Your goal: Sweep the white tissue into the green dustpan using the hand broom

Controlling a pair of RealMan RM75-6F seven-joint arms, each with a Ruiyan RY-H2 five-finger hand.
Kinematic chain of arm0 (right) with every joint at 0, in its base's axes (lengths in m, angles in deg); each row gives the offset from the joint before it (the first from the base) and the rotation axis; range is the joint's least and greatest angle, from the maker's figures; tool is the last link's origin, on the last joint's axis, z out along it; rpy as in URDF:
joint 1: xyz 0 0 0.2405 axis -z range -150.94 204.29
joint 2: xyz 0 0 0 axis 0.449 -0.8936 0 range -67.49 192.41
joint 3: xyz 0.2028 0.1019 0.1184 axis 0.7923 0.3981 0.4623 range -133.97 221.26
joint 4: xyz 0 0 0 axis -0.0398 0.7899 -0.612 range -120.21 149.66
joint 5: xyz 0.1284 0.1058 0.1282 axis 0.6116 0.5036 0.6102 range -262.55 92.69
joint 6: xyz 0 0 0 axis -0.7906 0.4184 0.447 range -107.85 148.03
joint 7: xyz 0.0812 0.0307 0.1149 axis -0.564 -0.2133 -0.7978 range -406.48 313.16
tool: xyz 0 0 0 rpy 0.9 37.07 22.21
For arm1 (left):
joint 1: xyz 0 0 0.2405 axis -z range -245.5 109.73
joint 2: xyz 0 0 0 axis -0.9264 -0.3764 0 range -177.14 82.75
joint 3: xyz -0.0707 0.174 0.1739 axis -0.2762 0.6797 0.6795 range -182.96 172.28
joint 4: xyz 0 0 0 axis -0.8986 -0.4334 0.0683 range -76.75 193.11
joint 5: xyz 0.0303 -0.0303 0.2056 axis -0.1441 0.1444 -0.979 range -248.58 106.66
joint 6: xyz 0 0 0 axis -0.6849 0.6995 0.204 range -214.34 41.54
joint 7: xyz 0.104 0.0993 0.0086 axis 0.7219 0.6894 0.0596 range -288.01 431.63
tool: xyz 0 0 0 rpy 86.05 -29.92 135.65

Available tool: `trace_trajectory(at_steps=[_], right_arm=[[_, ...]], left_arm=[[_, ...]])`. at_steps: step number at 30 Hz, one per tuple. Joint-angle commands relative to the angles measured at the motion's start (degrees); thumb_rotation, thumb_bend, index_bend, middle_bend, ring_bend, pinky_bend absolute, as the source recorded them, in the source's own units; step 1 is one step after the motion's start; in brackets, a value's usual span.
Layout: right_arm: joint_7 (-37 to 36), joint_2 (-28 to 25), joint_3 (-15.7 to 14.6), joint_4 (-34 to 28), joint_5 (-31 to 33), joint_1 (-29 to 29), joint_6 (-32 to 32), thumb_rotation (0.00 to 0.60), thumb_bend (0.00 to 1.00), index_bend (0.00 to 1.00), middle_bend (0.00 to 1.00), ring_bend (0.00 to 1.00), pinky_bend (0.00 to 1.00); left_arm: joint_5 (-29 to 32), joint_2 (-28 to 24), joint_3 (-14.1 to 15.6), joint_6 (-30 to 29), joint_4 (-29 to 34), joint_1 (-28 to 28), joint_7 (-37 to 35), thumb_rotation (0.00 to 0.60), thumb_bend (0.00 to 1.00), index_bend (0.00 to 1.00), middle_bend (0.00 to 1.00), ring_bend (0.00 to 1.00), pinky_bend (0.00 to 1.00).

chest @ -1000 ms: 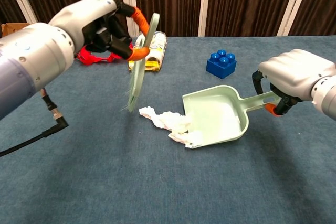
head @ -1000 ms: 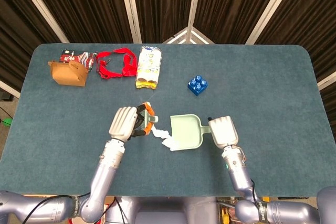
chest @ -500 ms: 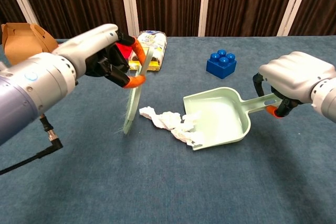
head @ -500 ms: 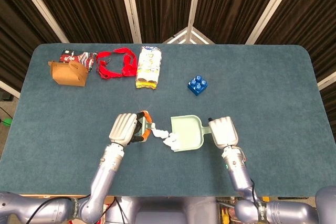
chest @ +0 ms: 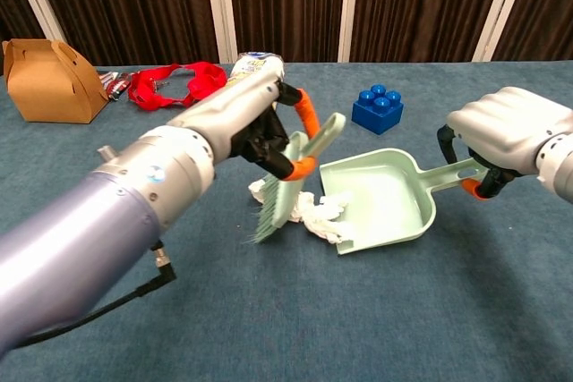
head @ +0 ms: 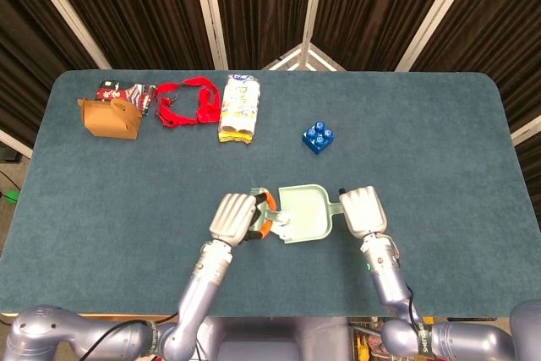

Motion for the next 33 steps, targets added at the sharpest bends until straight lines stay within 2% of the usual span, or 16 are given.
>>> trace_trajectory(at_steps=[1,6,15,20,26,33], right_arm=[[-0.4,-0.2,0.0,0.1,0.0,0.0,-0.2,0.600,0.50,0.69,0.89,0.87,0.90],[-1.2,-0.2,0.0,0.6,0.1,0.2,-0.7,0.600,0.50,0.69,0.89,0.87,0.90],[-2.1,-0.9,0.1,0.8,0.1,0.5,-0.9,0.600,0.50,0.69,0.89,0.87,0.90],[-2.4,-1.4,0.0,0.7,-0.1,0.6,-0.9,0.600,0.50,0.69,0.89,0.87,0.90],[-2.3,-1.6,0.1,0.5,0.0,0.6,-0.9,0.600,0.50,0.69,0.89,0.87,0.90],[-2.1,-1.6,0.0,0.2,0.1,0.6,-0.9,0.600,0.50,0.69,0.89,0.87,0.90]], left_arm=[[-0.8,1.2,-0.4,0.1,-1.1,0.7,0.4,0.600,0.66,0.80,1.00,1.00,1.00],[-1.1,3.3,-1.9,0.7,-3.1,2.1,0.2,0.600,0.66,0.80,1.00,1.00,1.00],[-3.5,10.4,-5.8,0.1,-9.7,5.3,-2.7,0.600,0.65,0.80,1.00,1.00,1.00],[-4.1,13.5,-8.9,0.0,-12.3,7.3,-3.7,0.600,0.65,0.80,1.00,1.00,1.00],[-4.6,13.4,-11.5,-0.5,-10.6,8.0,-3.7,0.600,0.65,0.80,1.00,1.00,1.00],[-5.1,9.0,-11.1,-0.9,-5.8,5.5,-4.9,0.600,0.65,0.80,1.00,1.00,1.00]])
